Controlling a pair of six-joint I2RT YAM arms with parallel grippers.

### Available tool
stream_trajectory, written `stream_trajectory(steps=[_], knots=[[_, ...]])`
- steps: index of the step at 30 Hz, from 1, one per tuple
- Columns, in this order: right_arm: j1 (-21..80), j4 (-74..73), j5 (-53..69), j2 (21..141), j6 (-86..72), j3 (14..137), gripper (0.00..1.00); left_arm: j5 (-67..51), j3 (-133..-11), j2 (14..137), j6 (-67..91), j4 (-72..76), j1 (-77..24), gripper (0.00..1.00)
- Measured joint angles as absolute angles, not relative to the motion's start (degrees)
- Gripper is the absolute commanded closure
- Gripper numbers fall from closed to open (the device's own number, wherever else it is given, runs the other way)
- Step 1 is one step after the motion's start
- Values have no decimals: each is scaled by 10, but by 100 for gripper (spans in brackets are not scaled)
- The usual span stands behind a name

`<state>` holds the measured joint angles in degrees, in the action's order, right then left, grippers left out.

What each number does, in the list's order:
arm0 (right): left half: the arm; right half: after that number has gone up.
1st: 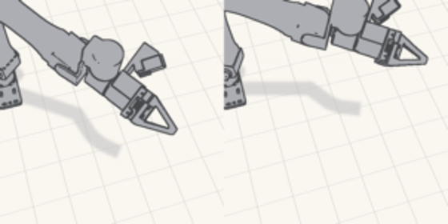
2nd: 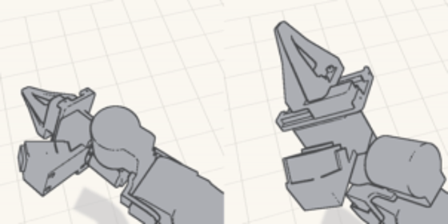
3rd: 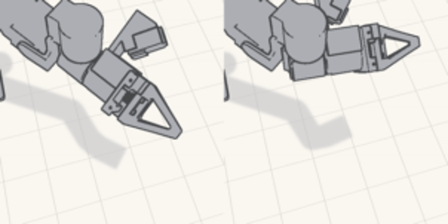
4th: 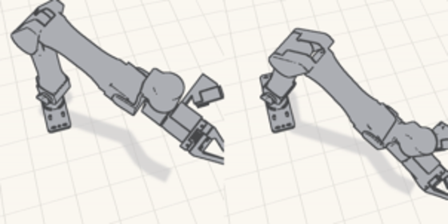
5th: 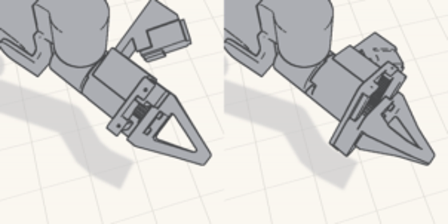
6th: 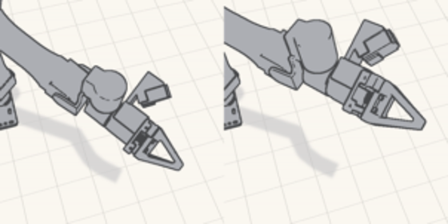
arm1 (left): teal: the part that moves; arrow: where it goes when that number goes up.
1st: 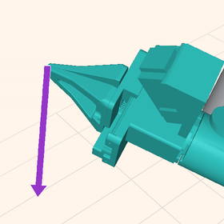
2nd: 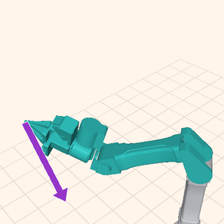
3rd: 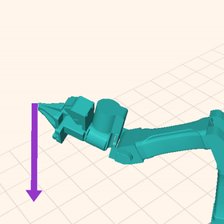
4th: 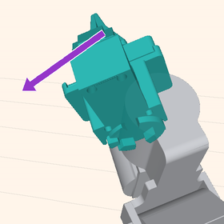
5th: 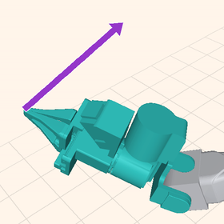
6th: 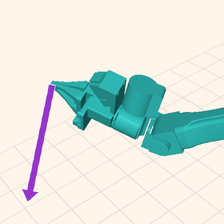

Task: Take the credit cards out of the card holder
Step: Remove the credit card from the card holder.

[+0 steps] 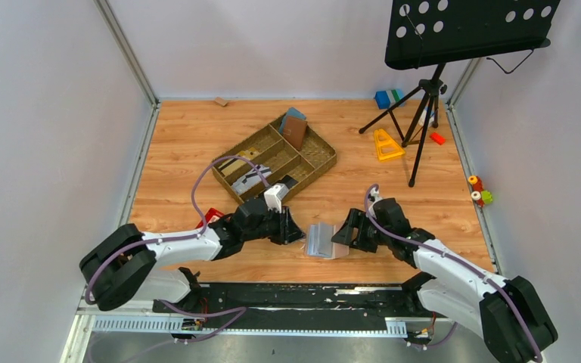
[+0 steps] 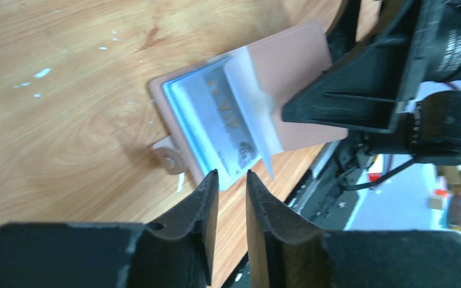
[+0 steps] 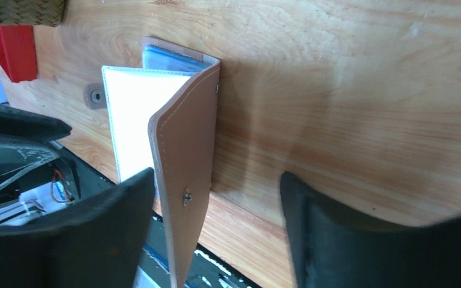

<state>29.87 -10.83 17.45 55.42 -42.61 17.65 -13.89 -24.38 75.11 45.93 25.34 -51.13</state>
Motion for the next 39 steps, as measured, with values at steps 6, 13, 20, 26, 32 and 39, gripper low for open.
stream_trajectory(steps=[6,13,20,26,32,39], knots=[[315,-144,159,533,-410,200,0,-86,-279,723,405,123,-517,64],[399,-235,55,570,-417,296,0,-60,-286,734,382,73,-518,64],[494,-303,-49,674,-448,406,0,-36,-286,706,364,43,-518,61],[532,-356,-118,751,-471,463,0,-24,-285,668,350,22,-518,59],[580,-426,-191,853,-479,552,0,-20,-281,651,341,8,-518,58],[605,-472,-224,921,-486,586,1,-20,-277,638,337,-3,-518,58]])
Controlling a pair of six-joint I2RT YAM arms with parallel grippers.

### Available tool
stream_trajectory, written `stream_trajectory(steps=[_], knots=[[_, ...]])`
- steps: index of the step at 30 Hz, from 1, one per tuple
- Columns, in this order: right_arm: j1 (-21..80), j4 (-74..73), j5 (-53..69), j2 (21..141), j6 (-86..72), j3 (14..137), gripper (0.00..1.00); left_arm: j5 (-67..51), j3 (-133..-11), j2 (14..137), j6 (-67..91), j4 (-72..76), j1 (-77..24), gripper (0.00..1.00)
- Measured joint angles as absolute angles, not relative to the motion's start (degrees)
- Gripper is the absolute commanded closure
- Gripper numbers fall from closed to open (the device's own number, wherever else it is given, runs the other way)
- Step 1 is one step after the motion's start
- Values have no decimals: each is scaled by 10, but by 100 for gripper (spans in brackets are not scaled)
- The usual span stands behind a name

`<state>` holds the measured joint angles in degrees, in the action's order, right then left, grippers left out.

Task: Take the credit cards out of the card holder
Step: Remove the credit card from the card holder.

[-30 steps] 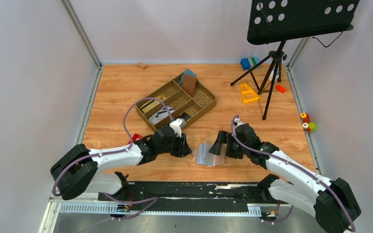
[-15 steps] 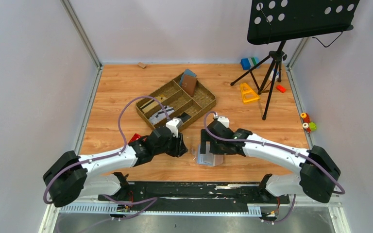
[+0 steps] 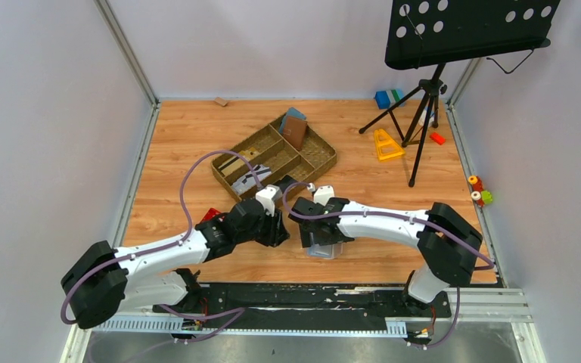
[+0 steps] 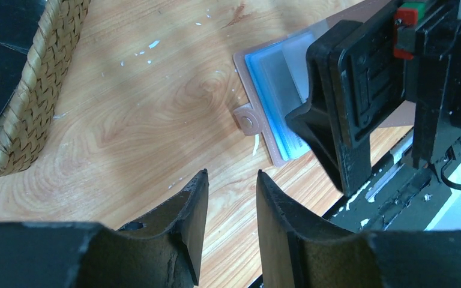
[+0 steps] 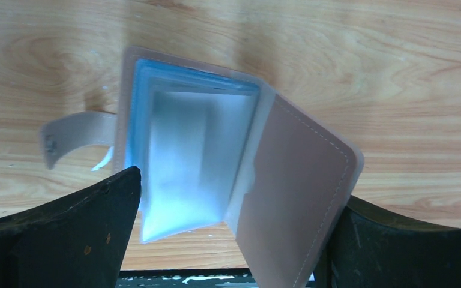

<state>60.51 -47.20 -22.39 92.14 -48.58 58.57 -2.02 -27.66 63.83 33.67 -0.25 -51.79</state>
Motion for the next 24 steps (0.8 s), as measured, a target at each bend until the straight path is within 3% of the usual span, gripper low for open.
stream_trajectory(steps=[5,9,19,24], knots=[[604,-501,-250,923,-490,585,9,-20,-272,629,335,-11,-518,57],[594,-486,-244,893,-486,547,40,-20,-266,629,335,-17,-518,57],[523,-367,-149,656,-485,349,37,-31,-264,632,341,-5,-518,53],[456,-284,-84,555,-487,250,57,-56,-249,667,364,45,-518,48]])
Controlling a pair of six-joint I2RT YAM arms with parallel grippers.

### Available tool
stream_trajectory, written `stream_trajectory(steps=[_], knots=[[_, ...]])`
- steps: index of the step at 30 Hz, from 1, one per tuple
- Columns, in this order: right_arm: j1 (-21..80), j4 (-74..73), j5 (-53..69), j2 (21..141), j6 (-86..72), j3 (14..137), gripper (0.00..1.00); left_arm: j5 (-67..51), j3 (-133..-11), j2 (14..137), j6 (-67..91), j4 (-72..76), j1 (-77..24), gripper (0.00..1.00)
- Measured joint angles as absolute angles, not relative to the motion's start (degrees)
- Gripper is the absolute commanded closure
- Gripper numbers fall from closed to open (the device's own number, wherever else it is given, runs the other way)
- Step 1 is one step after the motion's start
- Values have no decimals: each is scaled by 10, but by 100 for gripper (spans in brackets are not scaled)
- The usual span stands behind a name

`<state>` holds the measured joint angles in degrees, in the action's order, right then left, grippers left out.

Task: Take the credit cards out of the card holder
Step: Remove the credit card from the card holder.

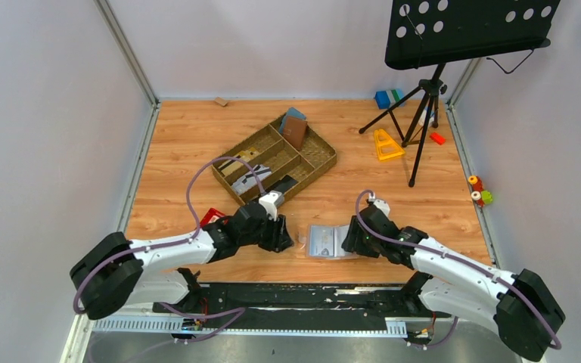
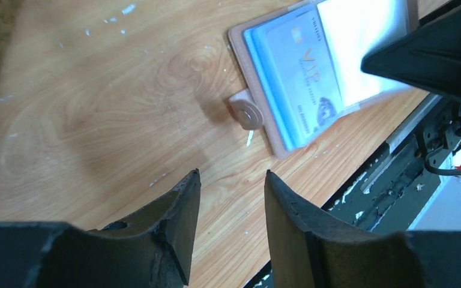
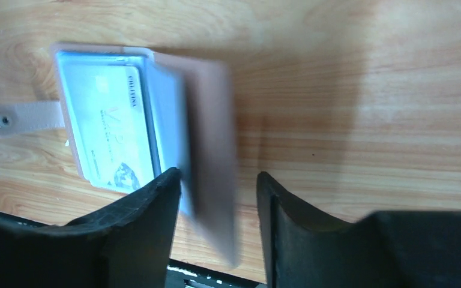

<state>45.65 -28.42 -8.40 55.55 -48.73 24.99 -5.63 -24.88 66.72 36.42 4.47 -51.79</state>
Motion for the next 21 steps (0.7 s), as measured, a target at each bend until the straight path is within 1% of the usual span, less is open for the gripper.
stream_trajectory(steps=[3,5,7,10,12,16,17,18,21], knots=[[425,-267,-56,542,-483,223,72,-70,-246,710,379,75,-520,42],[416,-261,-42,542,-479,218,78,-75,-246,731,385,90,-523,37],[413,-253,-32,541,-477,217,81,-76,-246,743,389,98,-527,33],[409,-238,-18,540,-473,216,83,-76,-252,756,391,105,-530,31],[408,-229,-6,540,-471,213,88,-74,-267,770,389,105,-533,31],[407,-215,5,539,-467,207,92,-72,-292,801,389,122,-536,33],[406,-212,8,539,-466,205,95,-72,-296,812,390,128,-536,34],[405,-210,10,539,-466,204,98,-72,-300,824,391,135,-536,36],[402,-203,14,539,-464,199,100,-72,-315,851,394,149,-536,46]])
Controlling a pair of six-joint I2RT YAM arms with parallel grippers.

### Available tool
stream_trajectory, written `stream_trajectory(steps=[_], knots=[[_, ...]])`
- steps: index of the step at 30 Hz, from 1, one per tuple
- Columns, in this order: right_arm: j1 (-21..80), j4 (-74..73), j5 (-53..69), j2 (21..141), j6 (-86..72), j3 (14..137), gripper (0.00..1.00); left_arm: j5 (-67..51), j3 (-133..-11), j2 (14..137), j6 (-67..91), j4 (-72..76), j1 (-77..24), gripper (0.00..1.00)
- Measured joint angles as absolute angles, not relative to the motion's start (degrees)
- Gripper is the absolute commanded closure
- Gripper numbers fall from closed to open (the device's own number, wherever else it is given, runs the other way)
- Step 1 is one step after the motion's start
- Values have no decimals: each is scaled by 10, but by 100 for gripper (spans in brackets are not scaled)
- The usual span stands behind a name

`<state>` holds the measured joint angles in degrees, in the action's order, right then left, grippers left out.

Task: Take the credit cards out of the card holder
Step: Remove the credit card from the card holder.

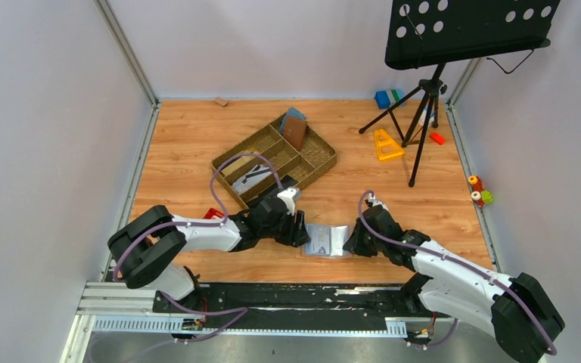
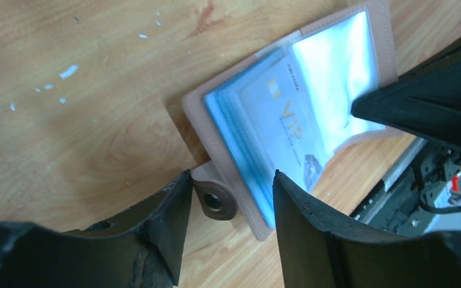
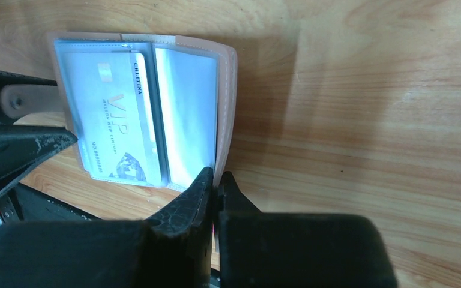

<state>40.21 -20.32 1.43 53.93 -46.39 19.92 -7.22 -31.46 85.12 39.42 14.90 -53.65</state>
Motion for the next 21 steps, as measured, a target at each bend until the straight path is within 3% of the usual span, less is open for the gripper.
stream_trajectory(steps=[5,8,10,13,15,18,21], knots=[[398,-188,18,534,-464,182,98,-48,-327,866,394,140,-536,72],[396,-178,23,525,-464,172,89,-42,-317,865,395,159,-536,83],[395,-173,27,523,-463,170,76,-41,-299,855,399,183,-536,90],[395,-165,42,523,-460,167,37,-42,-263,818,402,210,-536,95],[395,-140,62,511,-453,166,24,-50,-253,794,403,222,-536,97],[396,-112,83,491,-455,151,21,-72,-251,768,402,250,-536,97],[396,-83,100,471,-458,130,29,-95,-250,762,405,278,-536,97]])
